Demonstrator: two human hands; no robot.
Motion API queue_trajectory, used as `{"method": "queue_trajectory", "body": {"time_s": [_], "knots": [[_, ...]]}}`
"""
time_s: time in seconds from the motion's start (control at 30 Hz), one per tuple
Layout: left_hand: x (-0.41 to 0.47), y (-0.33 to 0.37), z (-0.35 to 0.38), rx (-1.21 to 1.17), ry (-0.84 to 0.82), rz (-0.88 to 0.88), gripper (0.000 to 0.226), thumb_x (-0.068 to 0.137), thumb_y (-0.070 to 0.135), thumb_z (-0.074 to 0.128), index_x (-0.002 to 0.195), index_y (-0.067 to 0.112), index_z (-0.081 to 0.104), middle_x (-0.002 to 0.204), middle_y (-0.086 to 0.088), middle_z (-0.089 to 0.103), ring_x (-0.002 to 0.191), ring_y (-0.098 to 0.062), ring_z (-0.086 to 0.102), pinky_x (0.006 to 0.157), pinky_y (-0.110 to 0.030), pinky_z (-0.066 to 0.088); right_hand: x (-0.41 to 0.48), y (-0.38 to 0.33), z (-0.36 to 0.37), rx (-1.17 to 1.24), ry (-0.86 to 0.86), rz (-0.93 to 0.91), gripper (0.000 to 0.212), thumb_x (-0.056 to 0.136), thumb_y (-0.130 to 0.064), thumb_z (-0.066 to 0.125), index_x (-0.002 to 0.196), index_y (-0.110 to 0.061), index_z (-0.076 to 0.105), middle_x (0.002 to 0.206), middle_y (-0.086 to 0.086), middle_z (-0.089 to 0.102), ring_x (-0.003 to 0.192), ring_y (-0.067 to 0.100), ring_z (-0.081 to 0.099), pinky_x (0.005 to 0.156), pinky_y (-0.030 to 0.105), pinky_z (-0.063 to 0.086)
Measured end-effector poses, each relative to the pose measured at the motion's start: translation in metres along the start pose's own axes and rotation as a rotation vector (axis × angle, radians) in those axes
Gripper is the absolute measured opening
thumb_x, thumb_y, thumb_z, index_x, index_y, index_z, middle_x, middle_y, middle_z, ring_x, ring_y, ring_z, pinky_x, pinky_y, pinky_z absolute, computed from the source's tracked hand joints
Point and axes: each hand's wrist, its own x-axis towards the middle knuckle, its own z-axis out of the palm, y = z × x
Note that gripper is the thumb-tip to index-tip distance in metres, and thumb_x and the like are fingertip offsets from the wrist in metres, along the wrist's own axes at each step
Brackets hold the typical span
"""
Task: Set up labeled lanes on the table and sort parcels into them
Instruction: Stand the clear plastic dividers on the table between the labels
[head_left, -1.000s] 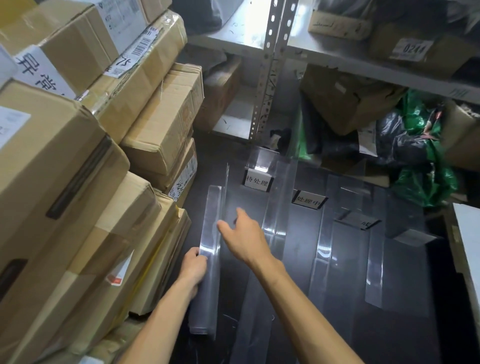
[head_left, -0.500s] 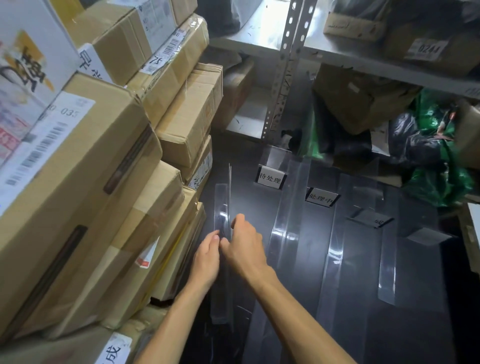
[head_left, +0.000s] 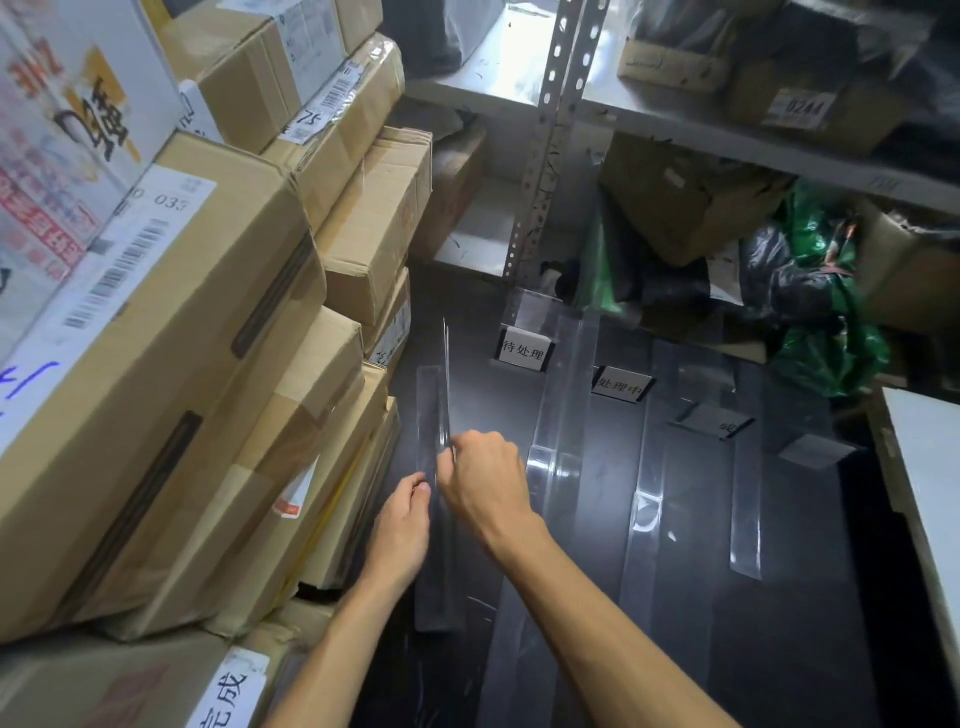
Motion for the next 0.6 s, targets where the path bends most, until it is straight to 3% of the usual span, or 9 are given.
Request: {"method": "queue_trajectory", "body": {"time_s": [0.1,0.27,0.37,0.5,0.6], "knots": [[-0.002,0.000,0.000,0.067,0.020,0.038,0.039,0.108,0.026,0.041,0.144,0.017,0.051,0.147,-0.007,0.054,0.136,-0.025,0.048,0.111,-0.036,0.036,-0.004,0.006,0.007,0.025,0.059,-0.033,0.024,0.098,-0.019,0.045,0.077,-0.008,0.049,0.070,0.011,0.051,0.067,0.037,0.045,0.061,0.035,0.031],[-0.001,-0.004,-0.003,0.044,0.007,0.034,0.042,0.108,0.028,0.040,0.148,0.018,0.048,0.150,-0.007,0.052,0.137,-0.024,0.047,0.110,-0.037,0.036,-0.010,0.003,0.010,0.107,0.163,-0.131,0.019,0.099,-0.021,0.043,0.085,-0.010,0.051,0.067,0.014,0.060,0.062,0.039,0.050,0.063,0.044,0.049],[-0.004,-0.003,-0.004,0.008,0.021,0.043,0.040,0.108,0.028,0.039,0.146,0.020,0.048,0.148,-0.007,0.053,0.136,-0.024,0.048,0.107,-0.037,0.037,-0.010,0.001,0.002,0.142,0.212,-0.186,0.019,0.097,-0.020,0.045,0.087,-0.008,0.056,0.060,0.009,0.055,0.056,0.037,0.047,0.063,0.046,0.051],[-0.010,0.009,-0.005,-0.011,0.089,0.105,0.037,0.107,0.020,0.042,0.144,0.017,0.048,0.147,-0.008,0.053,0.135,-0.026,0.047,0.099,-0.030,0.034,-0.014,0.000,-0.011,0.196,0.268,-0.209,0.025,0.097,-0.023,0.046,0.099,-0.006,0.065,0.061,0.009,0.062,0.058,0.036,0.056,0.066,0.046,0.053],[-0.011,0.026,-0.004,-0.036,0.126,0.146,0.038,0.106,0.016,0.044,0.143,0.015,0.047,0.147,-0.009,0.053,0.135,-0.027,0.047,0.102,-0.032,0.034,-0.019,-0.001,-0.024,0.252,0.337,-0.224,0.033,0.096,-0.024,0.046,0.106,-0.002,0.068,0.061,0.009,0.065,0.059,0.034,0.061,0.068,0.046,0.055]]}}
